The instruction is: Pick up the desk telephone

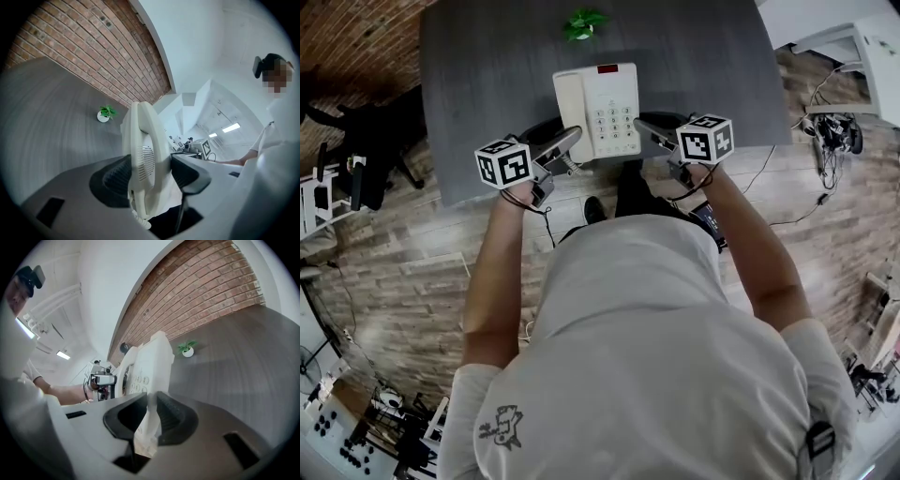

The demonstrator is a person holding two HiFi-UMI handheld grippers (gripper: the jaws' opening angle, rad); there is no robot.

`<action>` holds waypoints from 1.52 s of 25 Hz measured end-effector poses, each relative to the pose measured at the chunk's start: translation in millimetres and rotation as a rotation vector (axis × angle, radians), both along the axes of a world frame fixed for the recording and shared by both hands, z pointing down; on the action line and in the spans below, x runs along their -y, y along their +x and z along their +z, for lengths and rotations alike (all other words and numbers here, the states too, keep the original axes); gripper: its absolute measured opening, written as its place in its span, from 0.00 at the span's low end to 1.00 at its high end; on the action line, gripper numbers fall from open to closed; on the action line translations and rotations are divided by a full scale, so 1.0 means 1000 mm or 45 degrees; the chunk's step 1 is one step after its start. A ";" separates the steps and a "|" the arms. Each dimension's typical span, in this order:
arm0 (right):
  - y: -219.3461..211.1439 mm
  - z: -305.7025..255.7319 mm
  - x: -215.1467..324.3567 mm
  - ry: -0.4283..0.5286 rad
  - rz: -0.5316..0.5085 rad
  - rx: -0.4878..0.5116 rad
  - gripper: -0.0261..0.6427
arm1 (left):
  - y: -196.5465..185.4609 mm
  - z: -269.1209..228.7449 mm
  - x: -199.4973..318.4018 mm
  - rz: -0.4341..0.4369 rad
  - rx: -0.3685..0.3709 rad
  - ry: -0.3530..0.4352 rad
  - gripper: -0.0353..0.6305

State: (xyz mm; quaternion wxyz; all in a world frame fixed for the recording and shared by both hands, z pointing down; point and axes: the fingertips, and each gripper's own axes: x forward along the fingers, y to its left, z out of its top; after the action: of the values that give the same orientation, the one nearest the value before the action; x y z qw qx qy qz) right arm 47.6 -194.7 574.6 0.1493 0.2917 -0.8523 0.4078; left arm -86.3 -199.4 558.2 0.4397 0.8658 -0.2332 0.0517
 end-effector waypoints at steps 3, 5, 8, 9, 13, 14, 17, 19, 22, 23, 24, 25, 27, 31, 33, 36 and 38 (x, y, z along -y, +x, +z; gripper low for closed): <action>-0.001 -0.006 -0.009 0.017 0.009 -0.004 0.14 | -0.001 -0.005 -0.010 0.007 0.001 0.013 0.47; -0.003 -0.010 -0.015 0.030 0.017 -0.007 0.14 | -0.003 -0.009 -0.015 0.009 0.001 0.023 0.47; -0.004 -0.018 -0.024 0.053 0.035 -0.004 0.14 | -0.005 -0.017 -0.022 0.015 -0.003 0.045 0.47; -0.005 -0.021 -0.027 0.063 0.041 -0.004 0.14 | -0.005 -0.020 -0.025 0.020 -0.004 0.056 0.47; -0.008 -0.032 -0.042 0.094 0.065 -0.009 0.14 | -0.009 -0.029 -0.038 0.038 -0.014 0.084 0.47; -0.009 -0.033 -0.045 0.099 0.071 -0.011 0.14 | -0.010 -0.031 -0.041 0.043 -0.016 0.087 0.47; -0.013 -0.038 -0.060 0.113 0.089 -0.017 0.14 | -0.014 -0.036 -0.054 0.061 -0.019 0.102 0.47; -0.016 -0.041 -0.069 0.122 0.102 -0.021 0.14 | -0.016 -0.039 -0.062 0.072 -0.021 0.111 0.47; -0.021 -0.048 -0.080 0.147 0.124 -0.036 0.14 | -0.021 -0.043 -0.072 0.090 -0.025 0.115 0.47; -0.022 -0.049 -0.083 0.151 0.130 -0.041 0.14 | -0.023 -0.043 -0.076 0.096 -0.027 0.112 0.47; -0.023 -0.051 -0.086 0.151 0.134 -0.045 0.14 | -0.024 -0.043 -0.079 0.099 -0.031 0.109 0.47; -0.024 -0.052 -0.090 0.149 0.136 -0.049 0.14 | -0.025 -0.044 -0.083 0.101 -0.037 0.106 0.47; -0.024 -0.055 -0.097 0.144 0.137 -0.053 0.14 | -0.025 -0.046 -0.089 0.104 -0.047 0.104 0.47; -0.017 -0.056 -0.111 0.140 0.145 -0.053 0.14 | -0.017 -0.047 -0.101 0.110 -0.055 0.108 0.47; -0.013 -0.056 -0.114 0.137 0.146 -0.052 0.14 | -0.014 -0.049 -0.103 0.110 -0.053 0.108 0.47; -0.013 -0.058 -0.115 0.127 0.138 -0.045 0.14 | -0.014 -0.052 -0.104 0.105 -0.048 0.104 0.47; -0.013 -0.059 -0.115 0.122 0.133 -0.037 0.14 | -0.013 -0.053 -0.105 0.097 -0.043 0.103 0.47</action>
State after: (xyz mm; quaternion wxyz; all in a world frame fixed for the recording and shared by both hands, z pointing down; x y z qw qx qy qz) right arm 35.0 -80.0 515.7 0.1261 0.3487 -0.8522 0.3693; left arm -99.7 -94.8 505.0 0.4059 0.8919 -0.1943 0.0443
